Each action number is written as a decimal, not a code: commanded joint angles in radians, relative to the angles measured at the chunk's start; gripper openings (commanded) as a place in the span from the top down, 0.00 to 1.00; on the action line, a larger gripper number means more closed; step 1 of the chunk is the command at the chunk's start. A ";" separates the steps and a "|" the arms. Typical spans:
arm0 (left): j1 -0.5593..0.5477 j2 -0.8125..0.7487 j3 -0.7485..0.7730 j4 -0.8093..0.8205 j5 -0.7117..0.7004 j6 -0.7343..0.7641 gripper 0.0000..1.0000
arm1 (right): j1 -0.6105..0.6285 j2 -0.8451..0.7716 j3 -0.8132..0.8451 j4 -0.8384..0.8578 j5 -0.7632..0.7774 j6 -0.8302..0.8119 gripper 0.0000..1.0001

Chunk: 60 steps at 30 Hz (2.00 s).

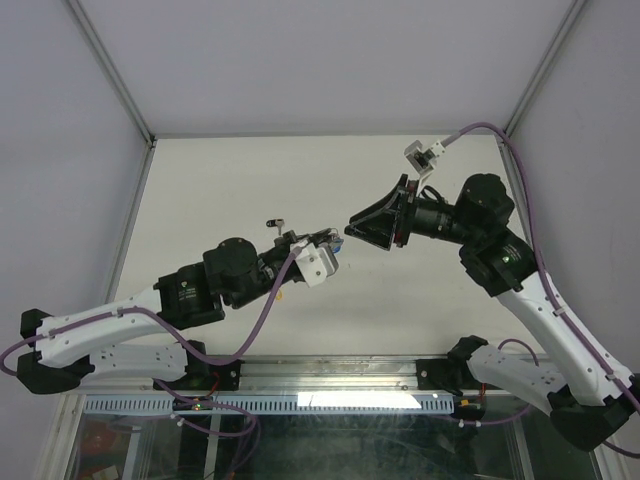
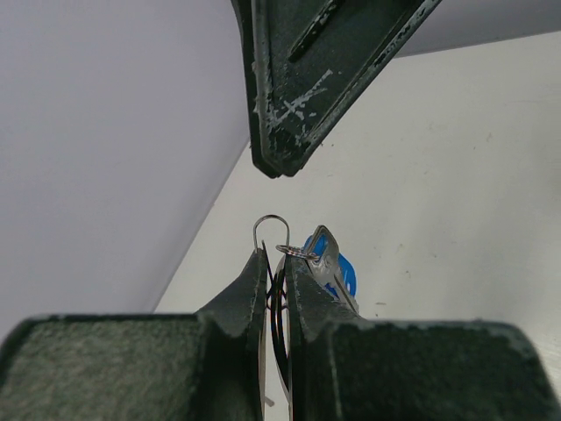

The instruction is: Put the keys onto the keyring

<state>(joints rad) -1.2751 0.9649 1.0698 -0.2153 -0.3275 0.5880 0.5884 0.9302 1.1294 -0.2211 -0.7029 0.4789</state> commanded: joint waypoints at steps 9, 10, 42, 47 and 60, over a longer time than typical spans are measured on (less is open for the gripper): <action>0.002 0.014 0.044 0.071 0.045 0.008 1.00 | 0.087 0.032 -0.008 0.091 0.092 0.031 0.68; 0.001 0.014 0.045 0.071 0.045 0.007 1.00 | 0.089 0.035 -0.010 0.093 0.092 0.029 0.69; 0.000 -0.007 0.022 0.079 0.013 -0.051 0.59 | 0.121 -0.004 0.010 0.101 0.188 -0.038 1.00; 0.000 -0.030 -0.004 0.080 0.022 -0.084 0.55 | 0.120 -0.028 0.007 0.109 0.242 -0.043 1.00; 0.000 -0.005 -0.048 0.084 -0.028 -0.119 0.64 | 0.120 -0.039 0.011 0.126 0.249 -0.039 1.00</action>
<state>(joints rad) -1.2751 0.9520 1.0195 -0.1787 -0.3180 0.4839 0.7033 0.9127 1.1141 -0.1757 -0.4713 0.4500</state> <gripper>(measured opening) 0.386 0.012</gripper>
